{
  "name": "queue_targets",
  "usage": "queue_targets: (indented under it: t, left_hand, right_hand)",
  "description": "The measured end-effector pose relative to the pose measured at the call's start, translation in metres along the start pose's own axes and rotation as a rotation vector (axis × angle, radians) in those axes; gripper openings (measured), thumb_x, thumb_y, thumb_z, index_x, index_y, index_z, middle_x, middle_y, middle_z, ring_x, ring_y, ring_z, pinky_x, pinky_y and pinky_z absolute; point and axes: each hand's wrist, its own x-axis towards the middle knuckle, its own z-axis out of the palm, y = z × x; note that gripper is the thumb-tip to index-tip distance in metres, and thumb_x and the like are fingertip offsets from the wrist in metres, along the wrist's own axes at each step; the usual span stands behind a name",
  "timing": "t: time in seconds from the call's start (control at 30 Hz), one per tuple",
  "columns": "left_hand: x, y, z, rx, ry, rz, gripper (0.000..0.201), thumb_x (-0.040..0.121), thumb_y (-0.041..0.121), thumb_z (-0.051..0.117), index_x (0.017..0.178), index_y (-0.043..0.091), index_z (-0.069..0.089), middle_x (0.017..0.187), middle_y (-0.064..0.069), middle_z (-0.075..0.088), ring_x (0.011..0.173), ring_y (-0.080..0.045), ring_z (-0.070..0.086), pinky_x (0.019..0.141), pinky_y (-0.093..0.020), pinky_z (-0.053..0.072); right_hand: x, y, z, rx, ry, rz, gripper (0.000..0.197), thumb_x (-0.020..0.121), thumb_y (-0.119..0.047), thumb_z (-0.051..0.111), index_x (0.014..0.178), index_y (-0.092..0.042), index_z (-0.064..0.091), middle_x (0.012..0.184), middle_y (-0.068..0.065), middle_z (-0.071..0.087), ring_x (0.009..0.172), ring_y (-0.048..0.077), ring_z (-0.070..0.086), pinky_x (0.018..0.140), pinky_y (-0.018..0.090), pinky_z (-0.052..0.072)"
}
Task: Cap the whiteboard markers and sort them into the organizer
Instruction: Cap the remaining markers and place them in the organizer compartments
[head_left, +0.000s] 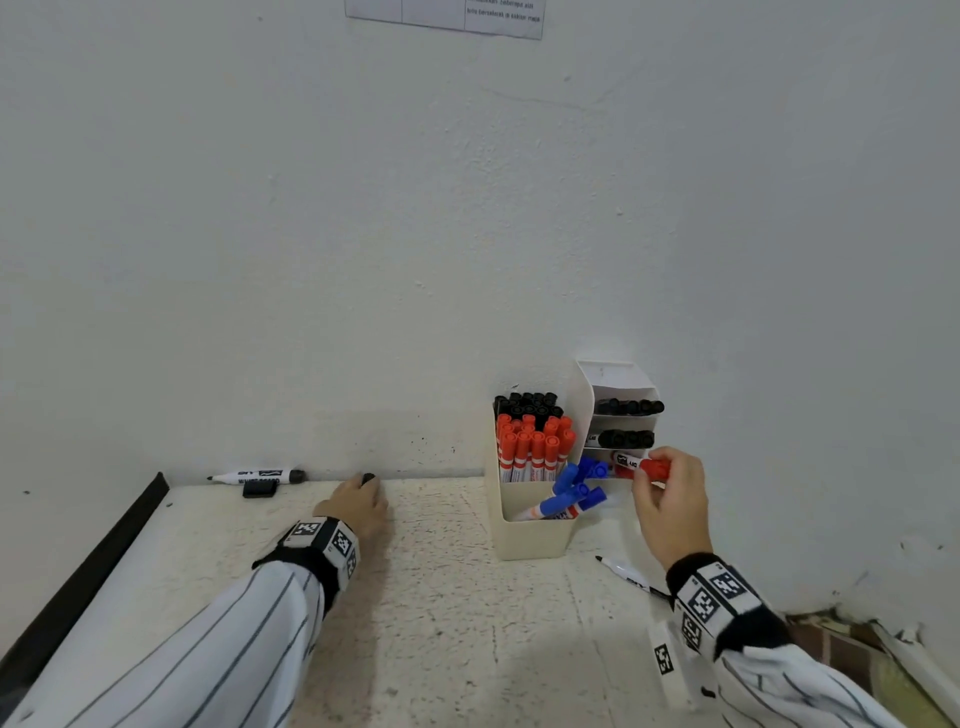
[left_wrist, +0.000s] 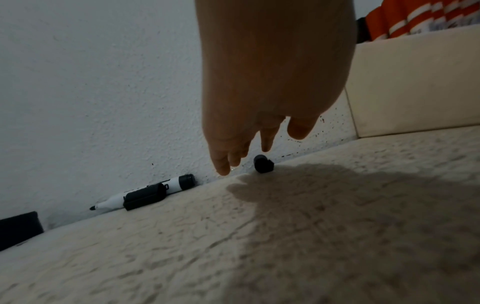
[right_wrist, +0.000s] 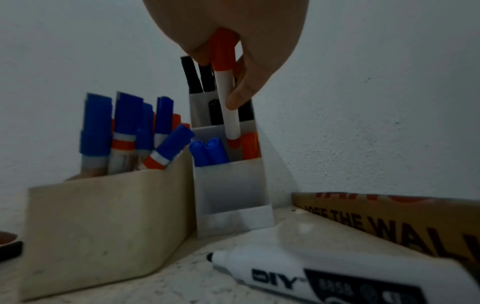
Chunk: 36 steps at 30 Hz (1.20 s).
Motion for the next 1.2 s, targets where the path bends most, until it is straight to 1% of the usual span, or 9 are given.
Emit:
queue_targets:
  t: [0.13,0.27,0.43,0.5,0.6,0.7,1.0,1.1,1.2]
  left_hand:
    - [0.005,0.001,-0.001,0.002,0.079,0.028,0.03,0.096,0.031,0.038,0.113,0.013,0.055,0.124,-0.004,0.049,0.11,-0.022,0.051,0.094,-0.036,0.044]
    - [0.001,0.003,-0.005,0.007,0.1,-0.029,0.015,0.092,0.025,0.045,0.093,0.013,0.055,0.109,-0.008,0.059,0.099,-0.024,0.057,0.085,-0.031,0.047]
    - [-0.012,0.004,-0.002,-0.11,0.072,-0.035,0.031,0.093,0.02,0.047,0.122,0.011,0.044,0.122,-0.013,0.052,0.109,-0.026,0.053,0.087,-0.03,0.043]
    - [-0.019,0.005,-0.002,-0.152,0.08,-0.037,0.035,0.092,0.021,0.049,0.125,0.012,0.043,0.123,-0.013,0.051,0.111,-0.025,0.051,0.089,-0.03,0.042]
    - [-0.025,0.007,-0.002,-0.212,0.099,-0.022,0.034,0.09,0.022,0.05,0.123,0.012,0.046,0.122,-0.011,0.053,0.109,-0.023,0.052,0.089,-0.028,0.042]
    - [-0.032,0.011,-0.002,-0.272,0.117,-0.018,0.031,0.089,0.02,0.053,0.118,0.011,0.051,0.117,-0.011,0.056,0.104,-0.022,0.054,0.085,-0.026,0.042]
    - [-0.052,0.019,0.004,-0.369,0.123,-0.018,0.023,0.088,0.017,0.055,0.109,0.008,0.059,0.111,-0.01,0.061,0.096,-0.019,0.054,0.08,-0.019,0.039]
    - [-0.059,0.019,0.004,-0.39,0.126,-0.027,0.022,0.088,0.016,0.056,0.108,0.008,0.06,0.11,-0.009,0.062,0.09,-0.016,0.052,0.077,-0.018,0.039]
    - [-0.067,0.018,0.004,-0.395,0.126,-0.023,0.022,0.088,0.015,0.056,0.108,0.008,0.06,0.109,-0.009,0.062,0.095,-0.017,0.055,0.077,-0.017,0.038]
  right_hand:
    - [0.006,0.008,0.01,-0.008,-0.009,0.024,0.03,0.083,0.002,0.06,0.11,-0.003,0.049,0.098,0.003,0.052,0.084,0.017,0.055,0.077,0.025,0.043]
    - [0.008,0.02,0.02,-0.106,0.001,-0.092,0.023,0.076,0.008,0.066,0.098,0.001,0.063,0.096,0.015,0.059,0.082,0.025,0.059,0.077,0.03,0.049]
    - [0.01,0.025,0.024,-0.196,-0.047,-0.128,0.02,0.075,0.01,0.066,0.094,0.004,0.069,0.089,0.022,0.065,0.078,0.034,0.062,0.076,0.027,0.043]
    - [0.011,0.025,0.024,-0.205,-0.112,-0.148,0.024,0.074,0.008,0.068,0.098,0.002,0.068,0.092,0.019,0.064,0.078,0.027,0.06,0.075,0.027,0.044]
    - [0.013,0.024,0.023,-0.214,-0.196,-0.145,0.027,0.074,0.004,0.069,0.101,0.001,0.068,0.096,0.017,0.061,0.078,0.021,0.056,0.074,0.026,0.042]
    - [0.014,0.02,0.02,-0.213,-0.112,-0.132,0.022,0.077,0.009,0.064,0.098,0.002,0.067,0.093,0.019,0.063,0.081,0.031,0.061,0.077,0.026,0.042]
    - [-0.007,0.007,0.016,-0.206,-0.096,-0.092,0.02,0.086,-0.003,0.056,0.104,-0.001,0.063,0.1,0.014,0.06,0.078,0.025,0.059,0.073,0.026,0.043]
    - [-0.024,-0.007,0.019,-0.109,-0.248,-0.073,0.029,0.09,-0.017,0.055,0.119,-0.011,0.055,0.106,0.0,0.053,0.079,0.013,0.053,0.069,0.015,0.04]
    - [-0.03,-0.015,0.022,-0.003,-0.341,-0.14,0.038,0.086,-0.018,0.061,0.123,-0.013,0.053,0.116,0.0,0.049,0.094,0.011,0.052,0.084,0.025,0.047]
